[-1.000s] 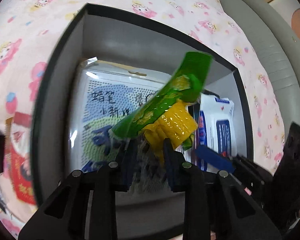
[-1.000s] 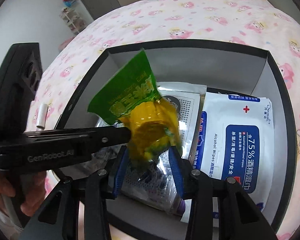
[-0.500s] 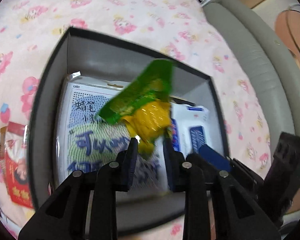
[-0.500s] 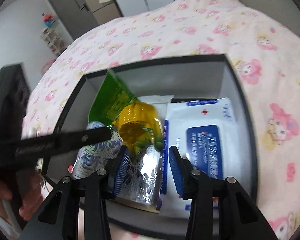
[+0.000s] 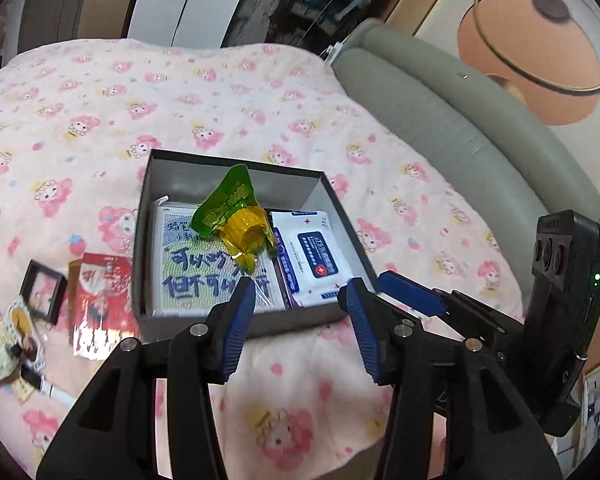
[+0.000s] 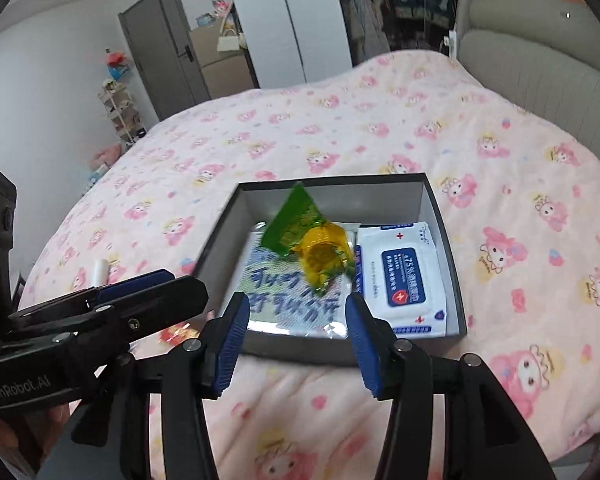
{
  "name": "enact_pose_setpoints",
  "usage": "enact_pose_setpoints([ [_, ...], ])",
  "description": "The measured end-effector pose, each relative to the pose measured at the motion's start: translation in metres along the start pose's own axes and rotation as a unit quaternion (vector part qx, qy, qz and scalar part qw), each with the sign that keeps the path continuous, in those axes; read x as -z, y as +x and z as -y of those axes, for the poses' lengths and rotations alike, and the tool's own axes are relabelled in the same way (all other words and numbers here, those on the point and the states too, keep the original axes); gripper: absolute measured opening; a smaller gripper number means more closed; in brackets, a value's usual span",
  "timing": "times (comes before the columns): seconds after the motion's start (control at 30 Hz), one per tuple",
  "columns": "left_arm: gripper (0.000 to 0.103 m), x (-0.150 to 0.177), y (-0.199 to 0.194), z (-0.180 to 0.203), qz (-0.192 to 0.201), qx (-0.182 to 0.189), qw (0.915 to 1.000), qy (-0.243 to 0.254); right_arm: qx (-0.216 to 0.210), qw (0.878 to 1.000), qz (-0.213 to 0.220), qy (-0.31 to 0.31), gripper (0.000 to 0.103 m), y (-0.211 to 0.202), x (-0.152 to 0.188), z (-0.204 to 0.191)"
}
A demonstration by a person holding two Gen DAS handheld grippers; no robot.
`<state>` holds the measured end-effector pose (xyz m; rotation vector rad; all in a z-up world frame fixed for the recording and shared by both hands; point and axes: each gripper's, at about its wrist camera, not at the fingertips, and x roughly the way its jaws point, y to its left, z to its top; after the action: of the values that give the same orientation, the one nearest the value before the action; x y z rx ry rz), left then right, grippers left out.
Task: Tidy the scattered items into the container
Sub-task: 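Move the left tool to the brown cream tube and grasp it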
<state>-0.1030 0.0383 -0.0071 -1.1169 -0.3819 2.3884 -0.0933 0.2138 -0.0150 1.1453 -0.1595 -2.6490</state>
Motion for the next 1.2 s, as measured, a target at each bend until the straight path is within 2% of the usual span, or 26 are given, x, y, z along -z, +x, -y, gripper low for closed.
enact_pose_setpoints([
  [0.17, 0.049, 0.022, -0.038, -0.007, 0.019, -0.002, 0.9998, -0.001, -0.007, 1.000, 0.009, -0.028, 0.046, -0.015, 0.014, -0.032],
  [0.33, 0.049, 0.046, -0.070, -0.026, 0.031, -0.023, 0.9991, -0.014, -0.044, 0.998, 0.004, -0.035, 0.046, -0.015, 0.030, -0.057],
  [0.63, 0.049, 0.094, -0.131, -0.106, 0.059, -0.088, 0.9903, -0.090, -0.127, 0.987, -0.031, -0.098, 0.046, 0.020, 0.055, -0.145],
  [0.77, 0.049, 0.115, -0.146, -0.153, 0.059, -0.123, 0.9810, -0.137, -0.163, 0.979, -0.051, -0.108, 0.046, 0.045, 0.059, -0.184],
  [0.93, 0.049, 0.138, -0.149, -0.210, 0.065, -0.147, 0.9655, -0.205, -0.167, 0.974, -0.086, -0.130, 0.046, 0.089, 0.070, -0.219],
  [1.2, 0.049, 0.176, -0.139, -0.307, 0.081, -0.182, 0.9247, -0.324, -0.162, 0.964, -0.148, -0.150, 0.046, 0.157, 0.088, -0.252],
])
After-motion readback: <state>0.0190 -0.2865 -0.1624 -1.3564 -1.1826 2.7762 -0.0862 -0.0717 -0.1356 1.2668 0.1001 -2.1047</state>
